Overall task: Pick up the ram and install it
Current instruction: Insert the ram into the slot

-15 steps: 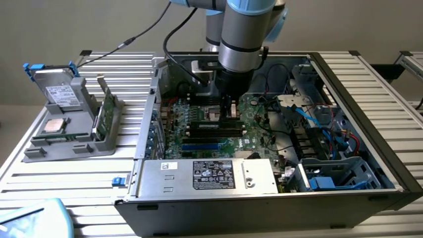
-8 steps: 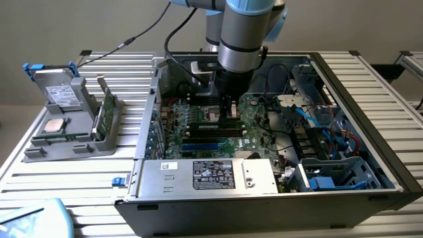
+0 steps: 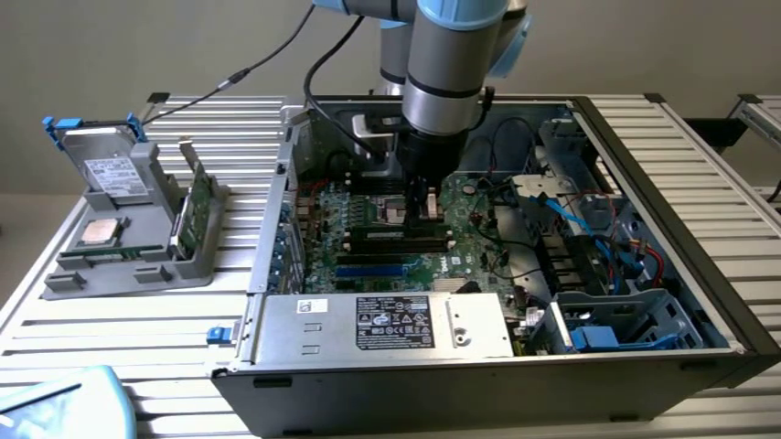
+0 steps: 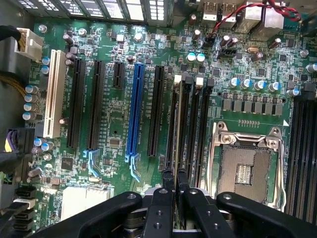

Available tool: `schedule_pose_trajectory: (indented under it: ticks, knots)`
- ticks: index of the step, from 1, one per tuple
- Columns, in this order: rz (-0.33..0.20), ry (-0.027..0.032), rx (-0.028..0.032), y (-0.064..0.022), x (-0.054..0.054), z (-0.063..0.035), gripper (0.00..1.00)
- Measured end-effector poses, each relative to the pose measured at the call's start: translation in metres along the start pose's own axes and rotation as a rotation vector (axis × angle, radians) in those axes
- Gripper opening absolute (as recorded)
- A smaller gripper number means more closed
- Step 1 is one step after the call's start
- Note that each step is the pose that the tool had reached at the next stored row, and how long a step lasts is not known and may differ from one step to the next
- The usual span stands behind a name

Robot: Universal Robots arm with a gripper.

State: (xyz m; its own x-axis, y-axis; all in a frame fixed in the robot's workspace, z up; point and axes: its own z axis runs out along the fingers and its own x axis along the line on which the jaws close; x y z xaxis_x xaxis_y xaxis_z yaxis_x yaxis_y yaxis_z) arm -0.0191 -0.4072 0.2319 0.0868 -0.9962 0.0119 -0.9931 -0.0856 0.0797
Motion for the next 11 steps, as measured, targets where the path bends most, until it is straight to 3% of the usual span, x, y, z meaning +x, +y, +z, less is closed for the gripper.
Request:
schedule_pose_trajectory:
  ticks: [11]
  knots:
    - [0.002,-0.0003,-0.0006,0.0003,0.0040,0.0004,0.13]
